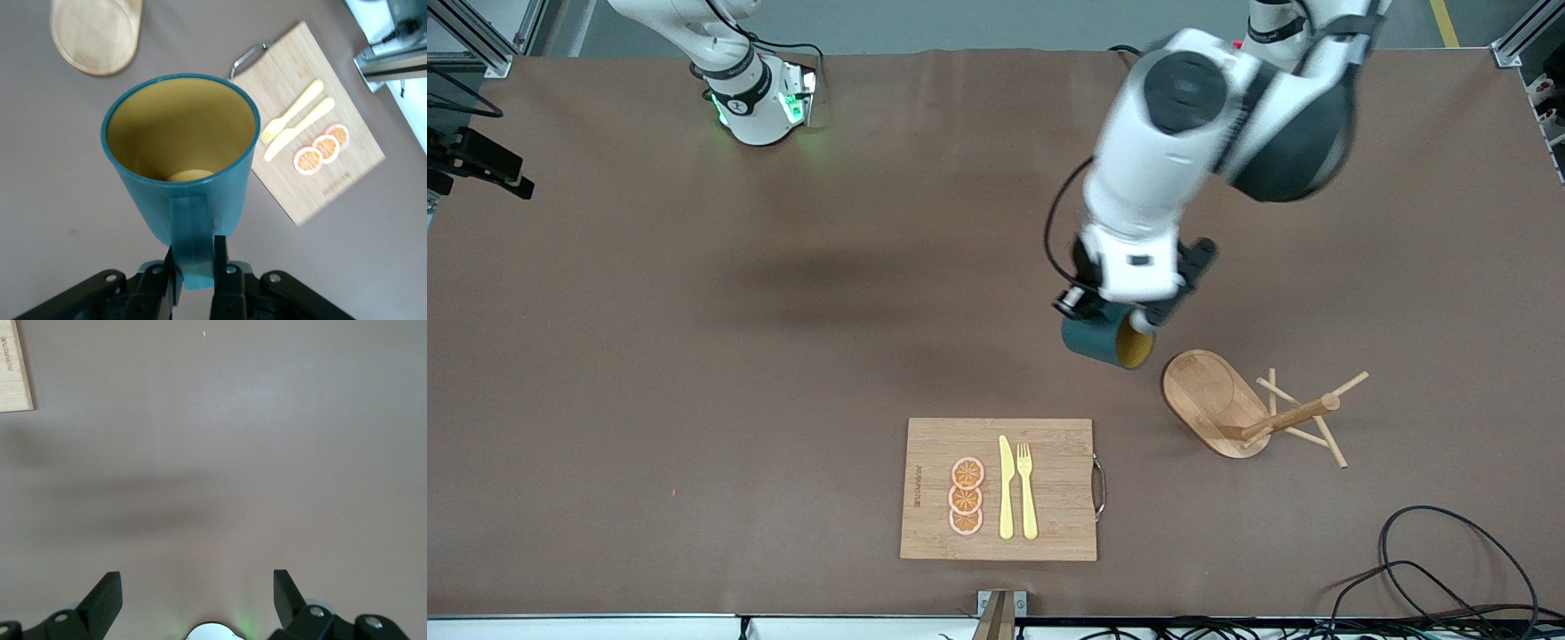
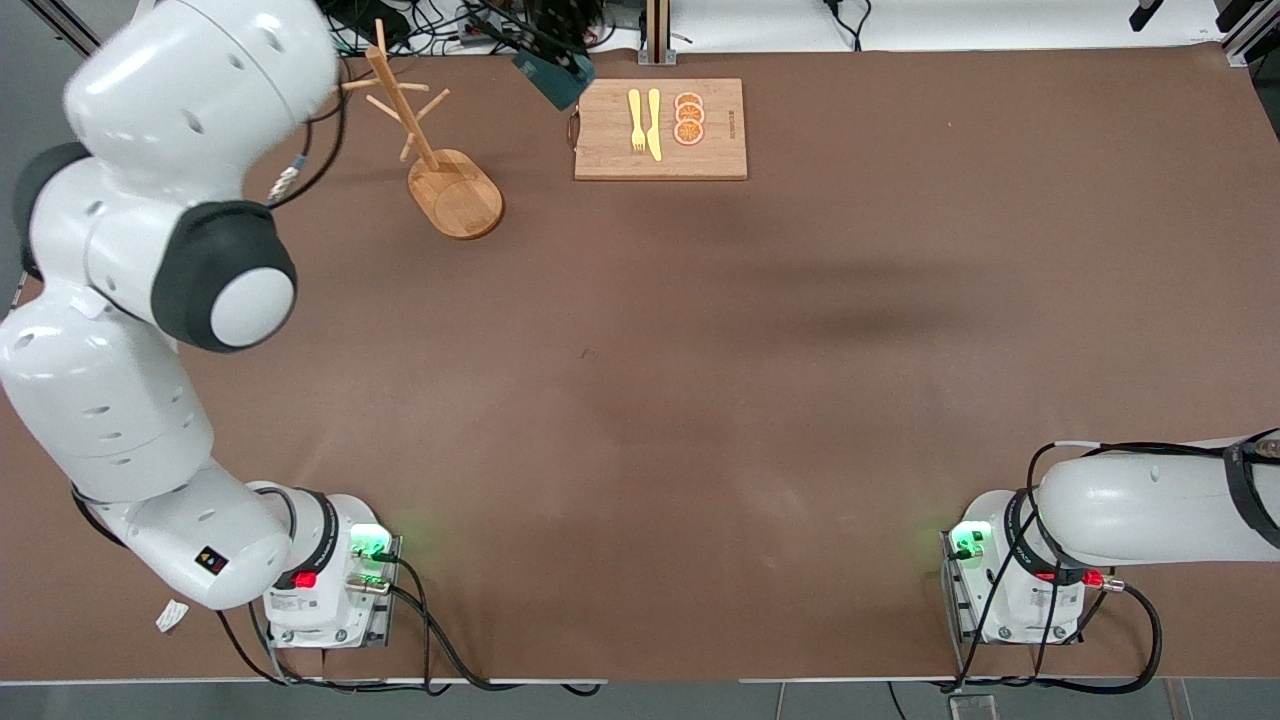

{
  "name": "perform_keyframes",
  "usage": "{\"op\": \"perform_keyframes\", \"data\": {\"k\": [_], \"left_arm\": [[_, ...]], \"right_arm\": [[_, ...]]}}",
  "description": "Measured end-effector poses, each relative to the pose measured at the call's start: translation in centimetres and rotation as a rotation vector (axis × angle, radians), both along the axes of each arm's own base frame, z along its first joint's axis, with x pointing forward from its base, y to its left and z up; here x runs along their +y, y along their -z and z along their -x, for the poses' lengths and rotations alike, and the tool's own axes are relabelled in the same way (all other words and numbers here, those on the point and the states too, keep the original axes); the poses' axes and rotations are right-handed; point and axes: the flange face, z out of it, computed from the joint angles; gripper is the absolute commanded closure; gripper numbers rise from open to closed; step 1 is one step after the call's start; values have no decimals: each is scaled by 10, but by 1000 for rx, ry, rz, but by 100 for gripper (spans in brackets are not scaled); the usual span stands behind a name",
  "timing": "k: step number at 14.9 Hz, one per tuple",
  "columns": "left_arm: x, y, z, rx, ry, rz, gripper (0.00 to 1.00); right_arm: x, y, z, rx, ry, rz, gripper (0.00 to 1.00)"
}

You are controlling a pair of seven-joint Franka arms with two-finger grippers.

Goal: Pass cup and hang on rack
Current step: 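Lift the mug with the left gripper and carry it to the rack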

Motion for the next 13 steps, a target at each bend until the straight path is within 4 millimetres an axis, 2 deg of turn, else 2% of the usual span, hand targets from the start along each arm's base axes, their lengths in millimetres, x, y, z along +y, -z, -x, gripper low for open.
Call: {"op": "perform_keyframes", "data": {"k": [4,6,8,11,13], "left_arm": [[98,-1,-51,70,-49,259,96],[134,8,-65,101,-67,345,96],[152,24,-71,146,-87,378,96],[167,53,-77,221,-112,390,96],[184,68,-81,280,-133,406,97]], "right_arm": [[-6,0,2,4,6,-8,0],[-4,0,1,4,1,-8,0],[-3,0,2,4,-7,-8,0],[-2,-1,2,3,-13,-8,0],[-2,-1,2,3,-16,-9,0]]}}
